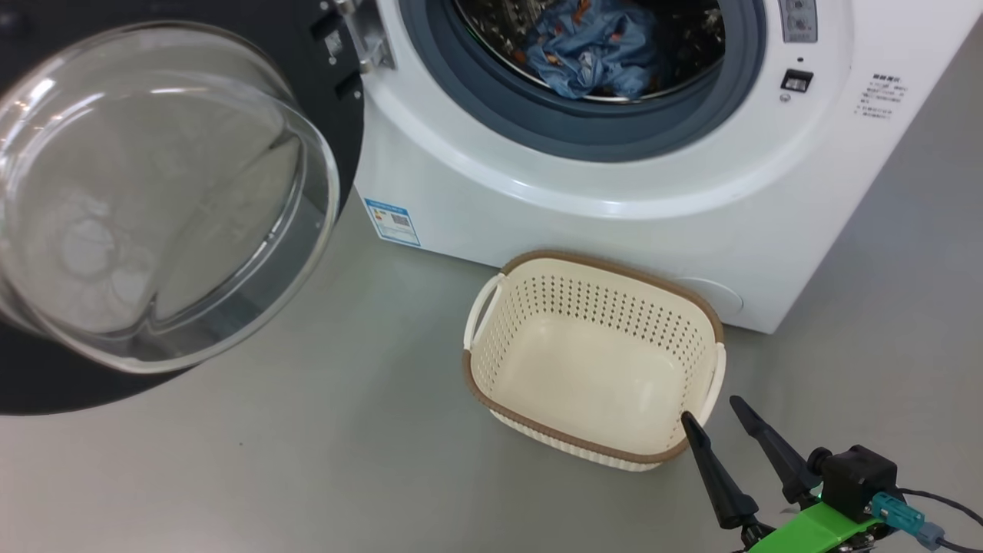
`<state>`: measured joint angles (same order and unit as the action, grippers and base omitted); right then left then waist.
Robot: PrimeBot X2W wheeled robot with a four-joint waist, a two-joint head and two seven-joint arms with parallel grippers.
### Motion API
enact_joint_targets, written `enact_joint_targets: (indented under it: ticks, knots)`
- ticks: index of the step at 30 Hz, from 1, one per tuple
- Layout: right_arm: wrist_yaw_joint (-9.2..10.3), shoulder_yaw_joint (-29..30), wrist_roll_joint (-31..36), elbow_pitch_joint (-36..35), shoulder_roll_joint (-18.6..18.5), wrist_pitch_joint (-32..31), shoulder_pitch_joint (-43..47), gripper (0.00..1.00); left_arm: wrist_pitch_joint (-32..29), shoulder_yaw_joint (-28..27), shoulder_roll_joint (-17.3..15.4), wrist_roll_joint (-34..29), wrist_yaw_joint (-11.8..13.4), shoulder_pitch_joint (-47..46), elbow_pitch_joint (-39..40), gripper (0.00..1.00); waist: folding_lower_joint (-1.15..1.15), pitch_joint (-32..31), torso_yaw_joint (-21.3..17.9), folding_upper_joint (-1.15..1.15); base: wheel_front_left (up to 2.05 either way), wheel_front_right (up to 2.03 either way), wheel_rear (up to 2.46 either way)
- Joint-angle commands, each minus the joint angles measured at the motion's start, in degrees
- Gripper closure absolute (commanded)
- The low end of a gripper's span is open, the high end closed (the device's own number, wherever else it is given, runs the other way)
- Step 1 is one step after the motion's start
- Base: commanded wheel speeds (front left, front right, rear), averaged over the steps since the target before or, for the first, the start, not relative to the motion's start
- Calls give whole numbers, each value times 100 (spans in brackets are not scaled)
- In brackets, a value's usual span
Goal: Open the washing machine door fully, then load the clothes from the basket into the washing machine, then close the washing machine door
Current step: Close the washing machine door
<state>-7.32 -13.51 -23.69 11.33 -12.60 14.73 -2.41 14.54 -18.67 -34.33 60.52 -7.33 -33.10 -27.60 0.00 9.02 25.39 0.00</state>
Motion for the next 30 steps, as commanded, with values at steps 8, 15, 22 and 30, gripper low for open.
enact_joint_targets:
  ticks: [8, 15, 22, 30]
  knots:
    - [-17, -62, 135, -180, -76, 27, -200, 0, -1849, 308, -1042, 1680, -15, -1046, -1674, 100, 0, 274, -150, 0, 0, 0, 0]
    - [-17, -58, 164, -173, -112, 27, -153, 0, -3219, 602, -1091, 2171, -15, -1393, -2326, 100, 0, 330, -111, 0, 0, 0, 0]
    - [-17, -156, 183, -208, -204, 27, -221, 0, -3584, 750, -1084, 2270, -15, -1499, -2507, 100, 0, 451, -120, 0, 0, 0, 0]
    - [-17, -183, 192, -234, -281, 27, -283, 0, -3628, 787, -1030, 2346, -15, -1471, -2511, 100, 0, 562, -180, 0, 0, 0, 0]
